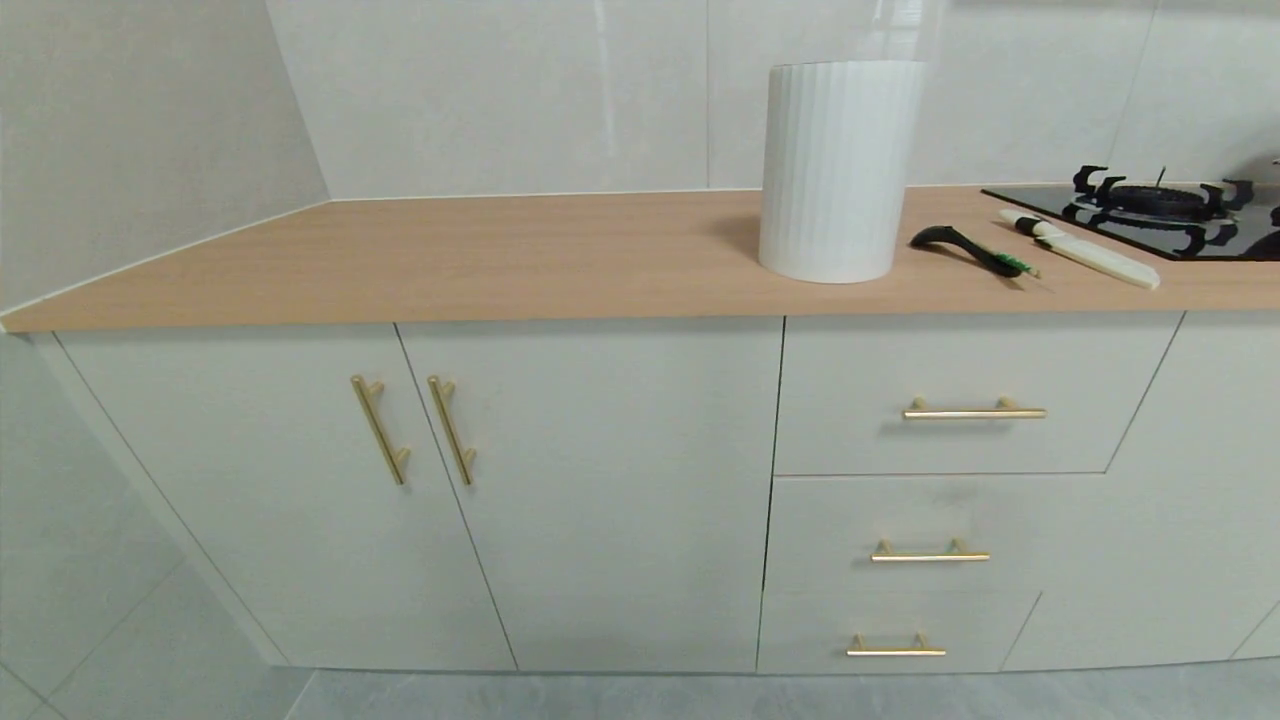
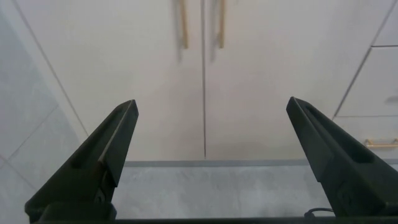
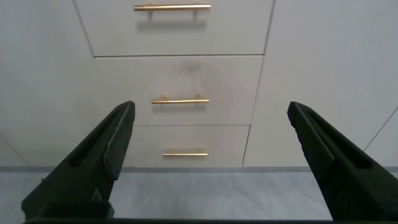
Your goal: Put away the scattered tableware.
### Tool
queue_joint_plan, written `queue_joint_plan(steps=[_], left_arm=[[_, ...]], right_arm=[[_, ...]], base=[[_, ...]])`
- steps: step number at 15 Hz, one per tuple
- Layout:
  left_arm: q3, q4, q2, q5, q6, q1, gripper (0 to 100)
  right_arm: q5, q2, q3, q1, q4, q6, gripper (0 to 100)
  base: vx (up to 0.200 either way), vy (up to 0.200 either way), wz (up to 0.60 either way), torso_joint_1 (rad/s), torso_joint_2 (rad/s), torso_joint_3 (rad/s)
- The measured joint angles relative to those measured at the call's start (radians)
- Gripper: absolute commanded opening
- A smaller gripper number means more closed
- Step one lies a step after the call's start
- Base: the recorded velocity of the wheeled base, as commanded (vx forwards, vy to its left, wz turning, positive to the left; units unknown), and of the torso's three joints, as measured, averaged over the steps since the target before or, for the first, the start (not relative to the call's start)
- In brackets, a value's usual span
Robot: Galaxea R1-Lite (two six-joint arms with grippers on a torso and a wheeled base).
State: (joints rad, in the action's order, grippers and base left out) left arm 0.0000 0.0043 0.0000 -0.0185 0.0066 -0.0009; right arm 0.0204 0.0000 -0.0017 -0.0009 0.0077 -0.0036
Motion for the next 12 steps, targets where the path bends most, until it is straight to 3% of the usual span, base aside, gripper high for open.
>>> queue_joint_plan(steps=[12], left_arm=[[0.000, 0.000, 0.000, 0.000, -0.001, 0.000, 100]], right_arm=[[0.001, 0.000, 0.000, -0.001, 0.000, 0.000, 100]], base=[[0.000, 0.000, -0.05, 0.000, 0.00, 0.000]])
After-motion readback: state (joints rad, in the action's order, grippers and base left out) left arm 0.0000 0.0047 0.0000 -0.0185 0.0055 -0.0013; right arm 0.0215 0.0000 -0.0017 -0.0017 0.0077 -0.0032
